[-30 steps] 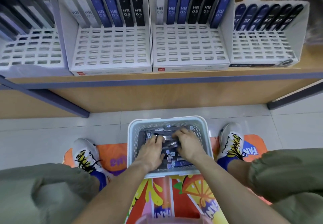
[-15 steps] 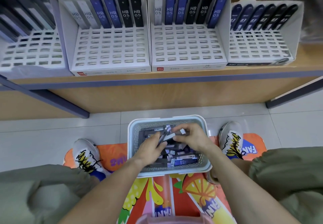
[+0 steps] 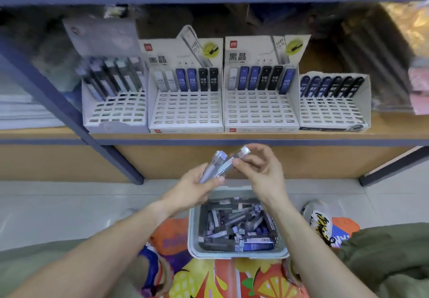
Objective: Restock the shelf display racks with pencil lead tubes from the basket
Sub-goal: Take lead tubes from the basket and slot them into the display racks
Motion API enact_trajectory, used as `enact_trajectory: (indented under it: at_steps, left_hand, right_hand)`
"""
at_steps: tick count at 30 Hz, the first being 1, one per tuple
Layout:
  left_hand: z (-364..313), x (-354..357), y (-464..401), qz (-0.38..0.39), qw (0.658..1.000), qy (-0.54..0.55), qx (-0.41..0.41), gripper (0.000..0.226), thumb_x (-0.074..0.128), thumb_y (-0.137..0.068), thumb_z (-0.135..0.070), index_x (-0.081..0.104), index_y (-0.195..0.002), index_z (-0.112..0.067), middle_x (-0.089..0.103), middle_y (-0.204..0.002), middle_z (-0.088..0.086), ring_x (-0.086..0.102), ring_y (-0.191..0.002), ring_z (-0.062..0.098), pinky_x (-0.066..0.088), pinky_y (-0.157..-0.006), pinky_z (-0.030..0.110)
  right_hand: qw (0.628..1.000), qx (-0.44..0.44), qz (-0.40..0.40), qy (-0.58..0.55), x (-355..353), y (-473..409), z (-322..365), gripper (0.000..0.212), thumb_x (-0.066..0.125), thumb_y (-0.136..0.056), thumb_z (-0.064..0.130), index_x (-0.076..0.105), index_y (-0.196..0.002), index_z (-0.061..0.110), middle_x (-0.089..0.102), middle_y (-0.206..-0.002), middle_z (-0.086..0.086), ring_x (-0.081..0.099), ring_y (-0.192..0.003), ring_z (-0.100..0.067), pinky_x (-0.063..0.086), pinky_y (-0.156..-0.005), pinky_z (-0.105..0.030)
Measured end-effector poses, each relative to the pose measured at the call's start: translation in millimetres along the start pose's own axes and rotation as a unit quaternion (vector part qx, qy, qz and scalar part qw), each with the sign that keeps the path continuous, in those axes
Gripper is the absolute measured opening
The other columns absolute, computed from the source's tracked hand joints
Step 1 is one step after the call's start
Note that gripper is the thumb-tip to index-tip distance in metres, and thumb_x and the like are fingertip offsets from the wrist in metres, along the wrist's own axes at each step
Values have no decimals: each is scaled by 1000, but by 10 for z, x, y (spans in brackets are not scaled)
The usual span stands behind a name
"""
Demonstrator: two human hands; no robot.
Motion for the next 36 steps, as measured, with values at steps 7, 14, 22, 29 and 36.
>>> enact_trajectory:
  at_steps: [7, 14, 22, 29, 36]
  left_hand:
    - [-1028, -660, 658, -133, 988, 75, 28, 32, 55, -100, -51, 63, -95, -21, 39, -66, 2, 19, -46, 12, 16, -44, 23]
    - [-1168, -1305, 993, -246, 946, 209, 23, 31, 44, -103, -44, 59, -98, -18, 40, -63, 4, 17, -39, 13, 16, -41, 23]
    - [-948, -1890, 866, -375, 878, 295, 19, 23, 42, -106, -18, 56, -91, -6, 52, -56, 5, 41, -40, 18, 32, -41, 25]
    - [-930, -2048, 767, -370, 884, 279, 53, 13, 47, -109, -19, 53, -107, -8, 67, -71, 7, 52, -47, 18, 40, -40, 26]
    - [-899, -2107, 733, -371, 882, 288, 35, 12, 49, -106, -17, 55, -109, -7, 71, -79, 12, 47, -48, 20, 33, -39, 25]
  right_hand:
    - [990, -128, 3, -56, 898, 99, 893, 38, 79, -87, 9, 62, -118, 23, 74, -96, -15, 73, -90, -24, 58, -83, -27]
    - [972, -232, 40, 26, 1770, -109, 1328, 37, 77, -89, 10, 57, -116, 26, 70, -89, -1, 69, -85, -10, 55, -78, -21]
    - [930, -320, 54, 171, 2412, -629, 1243, 27, 67, -96, 11, 53, -112, 28, 67, -92, 12, 64, -86, 1, 51, -74, -17]
    - [892, -355, 53, 276, 2721, -1085, 1104, 28, 66, -96, 10, 52, -110, 29, 67, -88, 10, 67, -82, -10, 53, -73, -20]
    - [869, -368, 86, 318, 2766, -1232, 1087, 27, 66, -95, 9, 57, -116, 24, 69, -90, 4, 66, -82, -11, 56, -73, -25]
Point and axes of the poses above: each hand's wrist, its own y-axis away from the middle knuckle, its own x-axis out of the palm, z = x × y, the point moved 3 cm from there along -y, towards the middle knuckle
